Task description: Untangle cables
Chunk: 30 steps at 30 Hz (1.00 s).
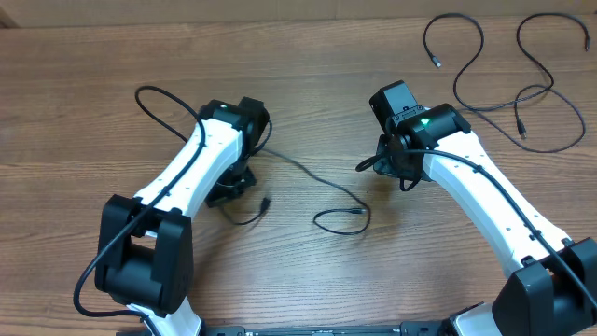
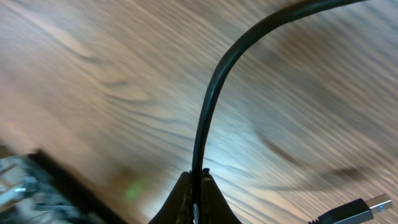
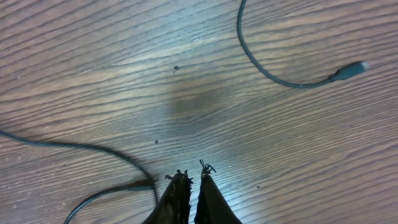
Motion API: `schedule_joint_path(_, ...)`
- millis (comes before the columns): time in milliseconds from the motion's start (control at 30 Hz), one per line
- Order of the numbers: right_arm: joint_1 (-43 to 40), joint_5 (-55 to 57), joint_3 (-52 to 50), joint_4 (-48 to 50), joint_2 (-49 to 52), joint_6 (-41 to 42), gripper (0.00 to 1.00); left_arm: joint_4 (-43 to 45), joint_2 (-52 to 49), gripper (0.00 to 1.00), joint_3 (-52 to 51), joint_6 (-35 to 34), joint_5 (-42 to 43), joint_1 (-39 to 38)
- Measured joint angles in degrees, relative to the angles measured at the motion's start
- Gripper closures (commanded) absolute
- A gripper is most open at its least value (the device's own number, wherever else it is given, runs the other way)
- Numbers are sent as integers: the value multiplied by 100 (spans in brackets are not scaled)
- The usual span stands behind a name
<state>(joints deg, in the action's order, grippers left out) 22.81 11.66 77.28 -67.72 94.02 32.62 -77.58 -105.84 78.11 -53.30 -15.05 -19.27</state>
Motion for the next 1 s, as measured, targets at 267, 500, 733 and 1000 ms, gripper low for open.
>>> schedule_joint_path(267,2,-800,0,7,0,-39,80,-105,0,95,0,98,-586,391)
schedule_joint_path(500,168,-2481,-151,186,0,-1049,51,-39,0,95,0,98,-667,525)
schedule_joint_path(733,636,-3204,-490,144,0,-1576,43,46,0,95,0,98,-667,525)
schedule_joint_path(1000,1401,-3501,-748,2,0,-1698,25,46,0,95,0,98,-667,525)
